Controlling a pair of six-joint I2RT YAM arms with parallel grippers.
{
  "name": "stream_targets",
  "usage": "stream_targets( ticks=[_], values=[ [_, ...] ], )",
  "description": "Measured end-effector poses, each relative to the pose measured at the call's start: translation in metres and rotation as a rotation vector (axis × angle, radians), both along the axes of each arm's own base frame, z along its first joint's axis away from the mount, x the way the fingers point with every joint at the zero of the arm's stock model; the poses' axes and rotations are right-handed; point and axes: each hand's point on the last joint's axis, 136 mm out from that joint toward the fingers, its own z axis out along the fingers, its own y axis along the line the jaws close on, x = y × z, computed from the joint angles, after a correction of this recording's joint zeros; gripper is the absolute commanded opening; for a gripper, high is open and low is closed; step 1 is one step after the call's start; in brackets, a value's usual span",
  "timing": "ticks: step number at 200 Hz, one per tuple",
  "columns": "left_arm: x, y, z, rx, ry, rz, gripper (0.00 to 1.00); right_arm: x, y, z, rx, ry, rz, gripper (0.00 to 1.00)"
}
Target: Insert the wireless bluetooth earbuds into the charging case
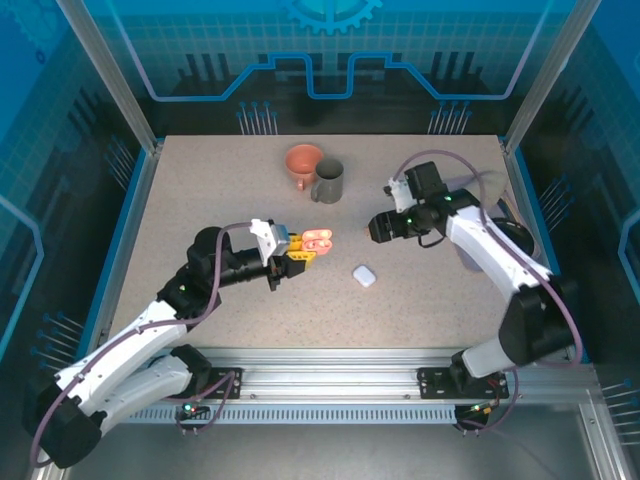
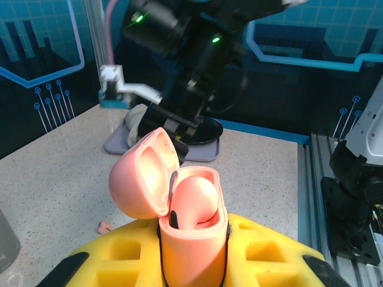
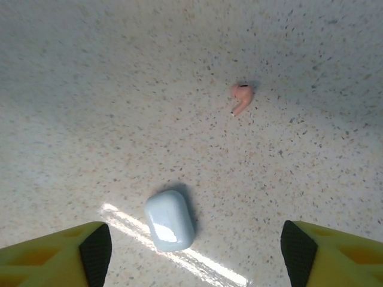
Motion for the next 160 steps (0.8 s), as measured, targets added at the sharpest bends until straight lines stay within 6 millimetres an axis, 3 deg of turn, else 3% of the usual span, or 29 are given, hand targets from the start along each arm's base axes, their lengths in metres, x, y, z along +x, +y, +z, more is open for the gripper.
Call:
stream_targets(
  ticks=[77,118,160],
  values=[
    [-0.003,0.002,-0.001,0.006,0.009,0.001,0.0,0.084,0.028,-0.07,-0.091,0.121,0.104,0.68],
    [-0.005,0.003,0.001,0.003,0.004,0.002,0.0,0.094,0.031,-0.101,-0.118,0.188,0.118,0.68],
    [-0.004,0.004,0.001,0.003,0.004,0.004,0.0,0.098,0.03,-0.12,-0.156,0.224,0.127,0.62]
  ],
)
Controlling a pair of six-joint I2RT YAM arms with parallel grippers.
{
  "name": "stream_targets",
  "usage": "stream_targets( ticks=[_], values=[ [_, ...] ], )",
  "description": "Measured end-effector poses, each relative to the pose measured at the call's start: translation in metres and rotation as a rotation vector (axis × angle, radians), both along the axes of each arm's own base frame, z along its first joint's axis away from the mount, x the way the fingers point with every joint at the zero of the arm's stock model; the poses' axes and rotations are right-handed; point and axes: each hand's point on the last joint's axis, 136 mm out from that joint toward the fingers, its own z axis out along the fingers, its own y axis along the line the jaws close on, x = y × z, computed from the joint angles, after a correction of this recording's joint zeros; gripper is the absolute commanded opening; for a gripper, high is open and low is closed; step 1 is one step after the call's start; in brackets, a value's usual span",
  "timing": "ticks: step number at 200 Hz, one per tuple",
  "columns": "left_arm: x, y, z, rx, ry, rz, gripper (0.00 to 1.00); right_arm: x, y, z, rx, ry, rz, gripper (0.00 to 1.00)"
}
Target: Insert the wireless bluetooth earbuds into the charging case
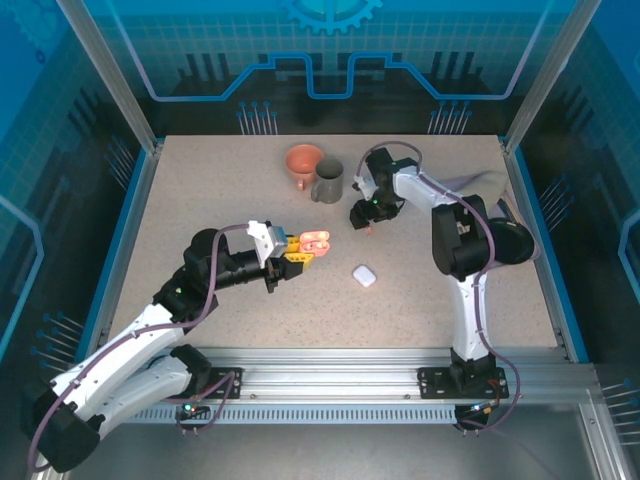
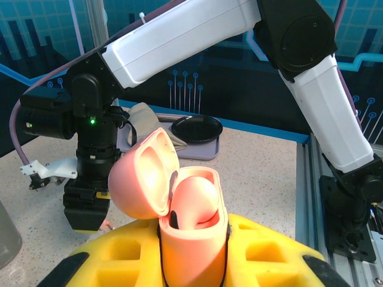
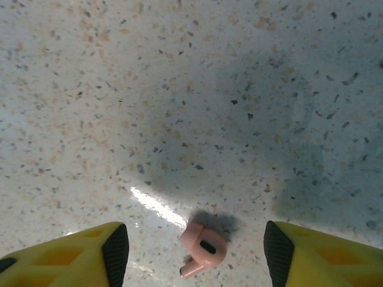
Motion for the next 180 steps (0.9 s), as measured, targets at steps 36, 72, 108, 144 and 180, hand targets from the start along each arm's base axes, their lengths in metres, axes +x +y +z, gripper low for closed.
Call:
stream_targets(
  ticks=[36,72,108,144,180],
  values=[
    [0.0,0.0,0.0,0.0,0.0,0.0,0.0,-0.002,-0.003,-0.011,-0.029,0.025,0.004,0.56],
    [0.0,0.0,-0.002,0.003,0.004,0.0,0.0,-0.003,-0.002,-0.01,-0.032,0.026,0.02,0.51],
    [0.0,0.0,-0.005,0.009,0.013,0.001,0.0,-0.007,0.003,-0.011,-0.034,0.029,0.034,0.49],
    [-0.001,0.001,-0.007,0.015,0.022,0.001,0.0,-0.01,0.008,-0.012,-0.04,0.03,0.047,0.47],
    [-0.001,0.001,-0.008,0.016,0.025,0.001,0.0,-0.011,0.006,-0.013,-0.046,0.028,0.05,0.43]
  ],
)
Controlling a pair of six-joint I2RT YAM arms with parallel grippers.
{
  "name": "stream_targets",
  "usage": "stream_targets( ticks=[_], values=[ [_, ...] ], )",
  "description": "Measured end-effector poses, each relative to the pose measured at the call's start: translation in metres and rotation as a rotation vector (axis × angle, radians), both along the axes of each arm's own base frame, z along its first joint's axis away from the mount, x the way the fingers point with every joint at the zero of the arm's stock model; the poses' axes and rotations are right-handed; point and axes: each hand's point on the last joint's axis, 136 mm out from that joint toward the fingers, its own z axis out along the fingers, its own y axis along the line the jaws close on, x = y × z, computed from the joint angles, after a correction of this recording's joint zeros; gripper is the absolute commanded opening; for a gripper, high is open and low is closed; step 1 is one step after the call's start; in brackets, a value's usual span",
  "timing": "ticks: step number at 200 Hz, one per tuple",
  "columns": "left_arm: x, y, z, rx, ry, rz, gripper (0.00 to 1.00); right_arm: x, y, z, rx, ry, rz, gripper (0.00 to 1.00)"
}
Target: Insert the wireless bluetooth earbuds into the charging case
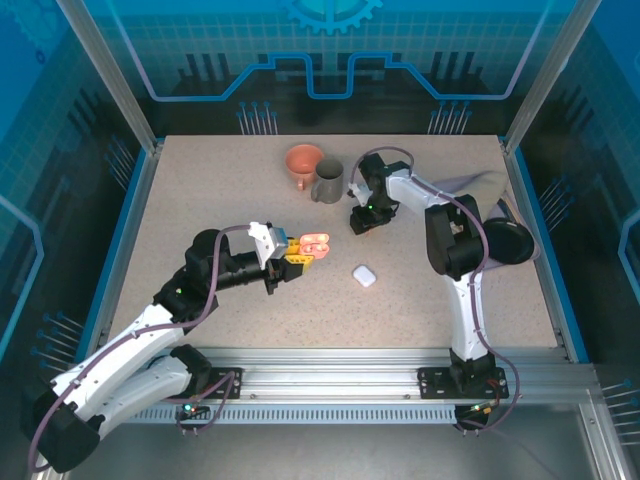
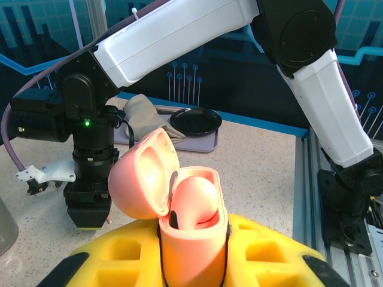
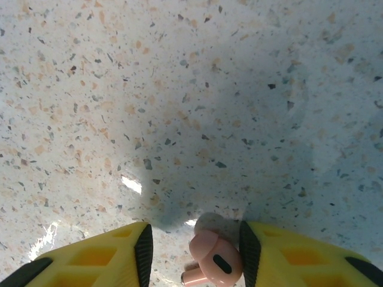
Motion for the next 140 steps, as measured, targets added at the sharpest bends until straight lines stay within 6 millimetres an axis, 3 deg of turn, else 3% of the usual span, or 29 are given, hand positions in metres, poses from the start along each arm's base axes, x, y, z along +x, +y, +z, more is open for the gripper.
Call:
stream_targets(
  ticks=[140],
  values=[
    [0.001,0.0006,-0.001,0.003,0.003,0.007,0.0,-0.0003,-0.0053,-0.0018,-0.032,-0.008,0.002,0.32]
  ],
)
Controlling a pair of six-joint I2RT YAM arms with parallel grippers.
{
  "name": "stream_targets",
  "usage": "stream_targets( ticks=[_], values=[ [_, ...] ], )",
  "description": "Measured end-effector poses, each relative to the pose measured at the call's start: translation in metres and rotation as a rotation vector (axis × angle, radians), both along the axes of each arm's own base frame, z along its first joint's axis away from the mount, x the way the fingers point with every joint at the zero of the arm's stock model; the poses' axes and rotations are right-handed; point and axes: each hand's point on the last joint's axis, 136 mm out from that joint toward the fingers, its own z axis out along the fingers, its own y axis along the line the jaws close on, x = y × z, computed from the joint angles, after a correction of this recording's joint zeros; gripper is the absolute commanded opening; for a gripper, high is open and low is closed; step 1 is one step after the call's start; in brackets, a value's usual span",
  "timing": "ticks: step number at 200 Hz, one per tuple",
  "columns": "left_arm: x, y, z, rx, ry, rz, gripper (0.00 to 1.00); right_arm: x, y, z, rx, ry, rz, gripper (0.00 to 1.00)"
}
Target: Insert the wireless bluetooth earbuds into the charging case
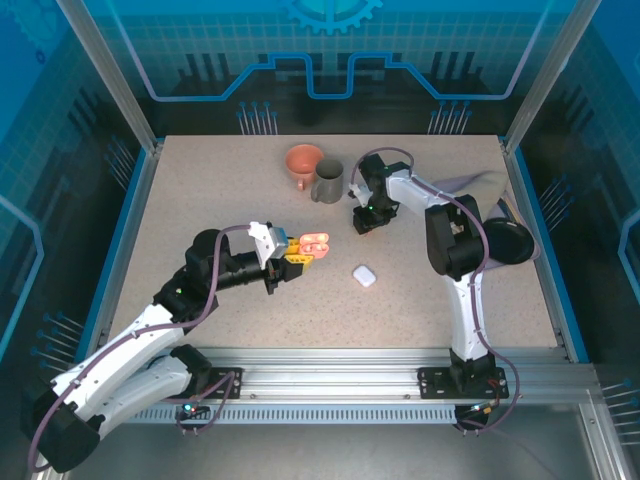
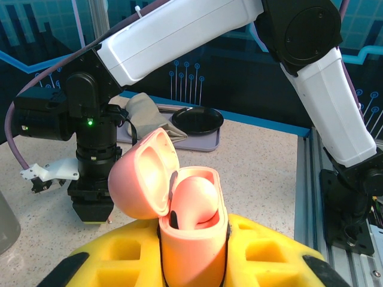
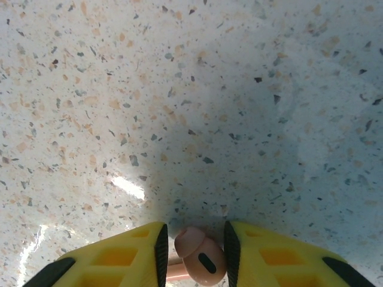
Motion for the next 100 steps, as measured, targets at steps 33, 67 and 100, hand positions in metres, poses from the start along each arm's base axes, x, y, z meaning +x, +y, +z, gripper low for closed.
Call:
stream_targets(
  ticks=[33,67,100],
  values=[
    [0.0,0.0001,-0.0005,0.001,0.002,0.0,0.0,-0.0007,-0.0006,-0.0005,-0.014,-0.005,0.008,0.31],
    [-0.0001,0.0002,-0.0016,0.004,0.006,0.0,0.0,-0.0013,-0.0013,-0.0008,-0.02,-0.006,0.013,0.29],
    [-0.0001,0.0002,-0.0016,0.004,0.006,0.001,0.0,-0.0029,-0.0023,-0.0008,-0.026,-0.007,0.016,0.26]
  ],
)
